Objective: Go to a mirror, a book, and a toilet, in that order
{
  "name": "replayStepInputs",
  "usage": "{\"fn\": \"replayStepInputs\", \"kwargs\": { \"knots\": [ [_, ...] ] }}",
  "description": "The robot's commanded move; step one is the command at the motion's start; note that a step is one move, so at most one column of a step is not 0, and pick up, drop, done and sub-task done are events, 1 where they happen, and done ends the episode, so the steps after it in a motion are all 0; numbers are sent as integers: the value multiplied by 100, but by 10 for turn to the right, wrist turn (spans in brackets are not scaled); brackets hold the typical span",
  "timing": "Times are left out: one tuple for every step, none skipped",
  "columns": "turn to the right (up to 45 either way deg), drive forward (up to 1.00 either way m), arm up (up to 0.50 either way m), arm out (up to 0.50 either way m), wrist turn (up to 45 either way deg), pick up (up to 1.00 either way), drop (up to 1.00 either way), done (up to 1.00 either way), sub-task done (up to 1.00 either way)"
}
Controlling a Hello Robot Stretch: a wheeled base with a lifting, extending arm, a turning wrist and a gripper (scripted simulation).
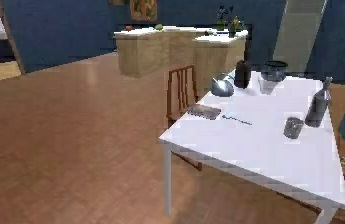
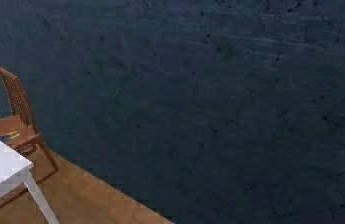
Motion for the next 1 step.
{"fn": "replayStepInputs", "kwargs": {
  "knots": [
    [0, 50, 0, 0, 0, 0, 0, 0, 0]
  ]
}}
